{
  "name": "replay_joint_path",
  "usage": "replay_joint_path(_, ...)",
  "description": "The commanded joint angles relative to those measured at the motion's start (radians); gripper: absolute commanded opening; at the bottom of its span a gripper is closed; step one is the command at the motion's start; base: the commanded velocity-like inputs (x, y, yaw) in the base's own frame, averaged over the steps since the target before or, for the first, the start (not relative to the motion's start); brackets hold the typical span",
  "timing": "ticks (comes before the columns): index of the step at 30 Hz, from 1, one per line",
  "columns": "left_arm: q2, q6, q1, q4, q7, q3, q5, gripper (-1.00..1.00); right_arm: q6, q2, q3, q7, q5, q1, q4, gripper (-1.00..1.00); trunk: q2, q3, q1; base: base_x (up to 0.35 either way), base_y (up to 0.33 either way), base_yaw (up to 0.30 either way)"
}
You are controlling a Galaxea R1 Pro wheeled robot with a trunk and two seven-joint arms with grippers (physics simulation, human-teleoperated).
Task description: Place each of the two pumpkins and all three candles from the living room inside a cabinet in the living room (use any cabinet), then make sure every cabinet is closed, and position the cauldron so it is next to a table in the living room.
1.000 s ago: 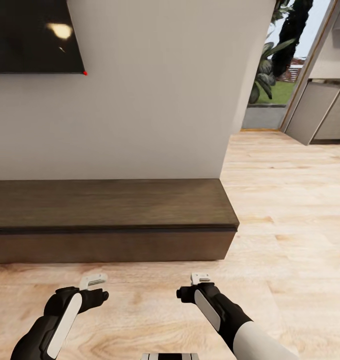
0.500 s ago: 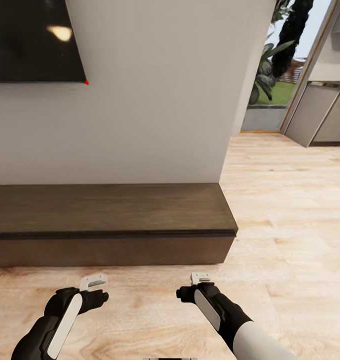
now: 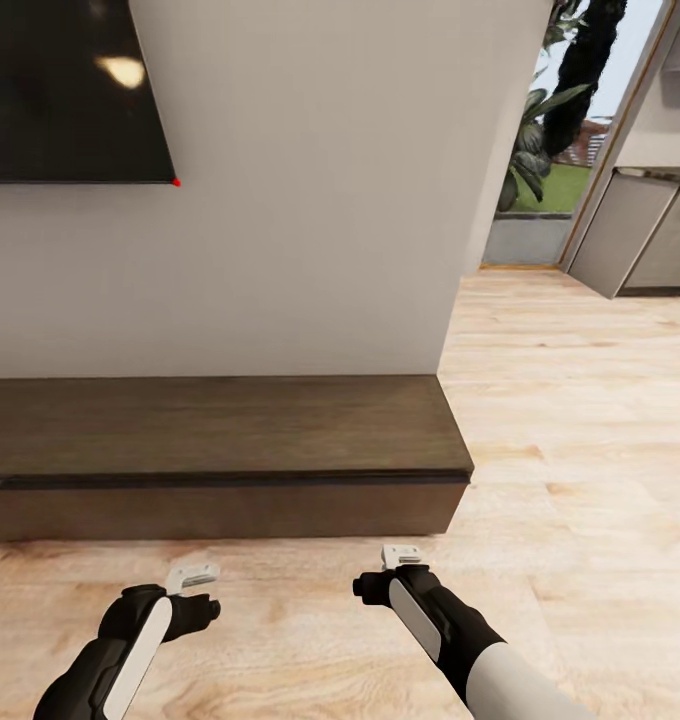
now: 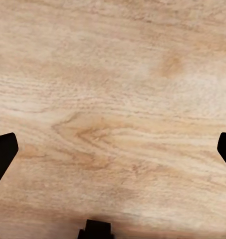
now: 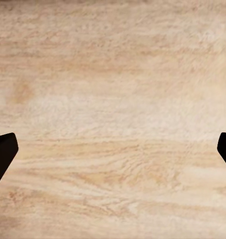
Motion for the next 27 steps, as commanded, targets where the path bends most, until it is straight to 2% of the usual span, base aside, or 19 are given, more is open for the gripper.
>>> replay_joint_path(1,0.000,0.000,0.000,0.005,0.000,0.000,0.000,1.00,0.000,0.000,0.000,0.000,0.000,0.000,0.000,1.00,0.007,0.003,-0.004,0.000,0.000,0.000)
replay_joint_path(9,0.000,-0.015,0.000,0.063,0.000,0.002,-0.002,1.00,-0.003,-0.003,0.001,0.000,-0.002,0.002,0.013,1.00,0.063,0.028,-0.035,0.000,0.000,0.000)
replay_joint_path(14,0.000,-0.022,0.000,0.079,0.000,0.002,-0.003,1.00,-0.079,-0.005,0.001,0.000,-0.005,0.022,0.063,1.00,0.098,0.044,-0.054,0.000,0.000,0.000)
replay_joint_path(20,0.001,-0.041,0.000,0.095,0.000,0.000,-0.001,1.00,-0.088,-0.006,0.001,-0.001,-0.004,0.045,0.070,1.00,0.140,0.063,-0.077,0.000,0.000,0.000)
replay_joint_path(23,0.002,-0.087,0.000,0.157,0.000,0.001,-0.003,1.00,-0.091,-0.007,0.001,-0.001,-0.003,0.064,0.072,1.00,0.161,0.072,-0.088,0.000,0.000,0.000)
replay_joint_path(27,0.004,-0.232,0.000,0.325,0.000,0.001,-0.007,1.00,-0.144,-0.008,0.001,-0.001,-0.003,0.092,0.101,1.00,0.189,0.085,-0.104,0.000,0.000,0.000)
